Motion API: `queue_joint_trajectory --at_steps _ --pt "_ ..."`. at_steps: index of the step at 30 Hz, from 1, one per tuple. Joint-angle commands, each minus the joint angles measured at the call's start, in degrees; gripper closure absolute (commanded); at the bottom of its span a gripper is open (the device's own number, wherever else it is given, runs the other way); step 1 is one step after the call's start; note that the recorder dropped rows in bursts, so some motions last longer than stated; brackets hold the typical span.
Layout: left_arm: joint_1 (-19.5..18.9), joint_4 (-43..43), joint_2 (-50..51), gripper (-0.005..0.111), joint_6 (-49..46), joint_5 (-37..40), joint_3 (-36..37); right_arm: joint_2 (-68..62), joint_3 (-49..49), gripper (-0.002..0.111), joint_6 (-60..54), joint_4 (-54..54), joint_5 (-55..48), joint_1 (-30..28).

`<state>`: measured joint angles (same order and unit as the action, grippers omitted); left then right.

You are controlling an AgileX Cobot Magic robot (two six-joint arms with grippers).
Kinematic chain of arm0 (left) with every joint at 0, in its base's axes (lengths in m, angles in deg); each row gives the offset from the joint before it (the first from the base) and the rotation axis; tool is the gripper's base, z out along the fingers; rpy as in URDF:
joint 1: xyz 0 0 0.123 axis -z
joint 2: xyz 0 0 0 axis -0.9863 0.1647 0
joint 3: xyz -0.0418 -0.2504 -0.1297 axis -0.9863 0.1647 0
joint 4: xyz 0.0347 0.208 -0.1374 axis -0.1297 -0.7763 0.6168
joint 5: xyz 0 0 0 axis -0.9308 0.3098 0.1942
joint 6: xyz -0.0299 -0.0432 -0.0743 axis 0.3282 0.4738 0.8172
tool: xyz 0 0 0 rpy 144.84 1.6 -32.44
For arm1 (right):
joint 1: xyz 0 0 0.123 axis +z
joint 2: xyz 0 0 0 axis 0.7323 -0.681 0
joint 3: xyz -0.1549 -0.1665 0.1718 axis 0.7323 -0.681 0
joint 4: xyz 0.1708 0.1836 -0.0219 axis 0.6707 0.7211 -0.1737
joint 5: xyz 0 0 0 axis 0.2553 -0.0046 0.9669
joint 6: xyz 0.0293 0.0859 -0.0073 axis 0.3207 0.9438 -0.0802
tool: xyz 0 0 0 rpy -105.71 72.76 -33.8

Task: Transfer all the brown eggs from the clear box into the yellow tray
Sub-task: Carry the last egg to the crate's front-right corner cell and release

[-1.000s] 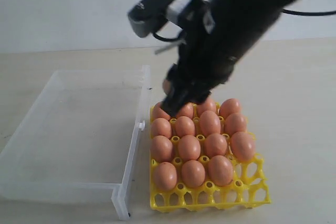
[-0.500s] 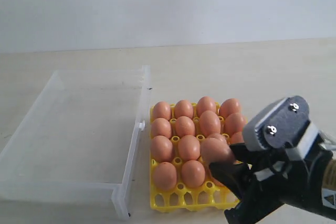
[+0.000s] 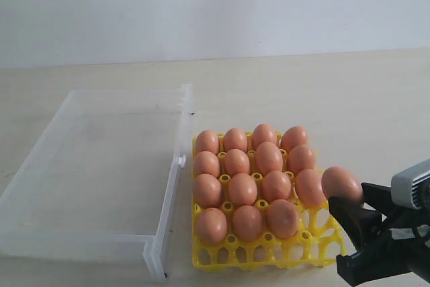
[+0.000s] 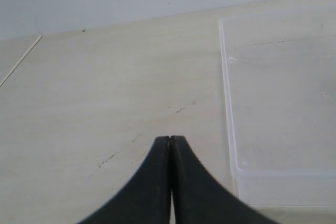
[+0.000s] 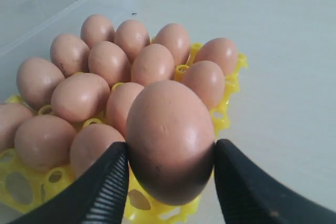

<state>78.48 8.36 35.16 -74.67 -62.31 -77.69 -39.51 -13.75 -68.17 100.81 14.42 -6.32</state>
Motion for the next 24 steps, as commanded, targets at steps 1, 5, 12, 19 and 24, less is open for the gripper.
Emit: queue_joint_trajectory --at_steps 1,5,12,19,24 --pt "0.3 0.1 -0.3 0.107 0.3 -0.5 -0.2 -1.9 -0.1 0.108 -0.5 0.6 1.9 -0.3" --pt "0.3 0.1 -0.3 0.107 0.3 -0.5 -0.2 -5.6 1.9 0.108 -0.5 0.8 2.0 -0.3" --pt "0.3 0.1 -0.3 0.107 0.3 -0.5 -0.2 -12.7 5.5 0.108 -0.5 0.1 1.4 -0.3" --pt "0.3 0.1 -0.3 0.107 0.3 -0.5 -0.2 -15.5 5.7 0.106 -0.5 0.1 1.9 -0.3" --pt "0.3 0.1 -0.3 0.107 0.3 -0.5 -0.2 -16.0 5.7 0.078 -0.5 -0.2 1.9 -0.3"
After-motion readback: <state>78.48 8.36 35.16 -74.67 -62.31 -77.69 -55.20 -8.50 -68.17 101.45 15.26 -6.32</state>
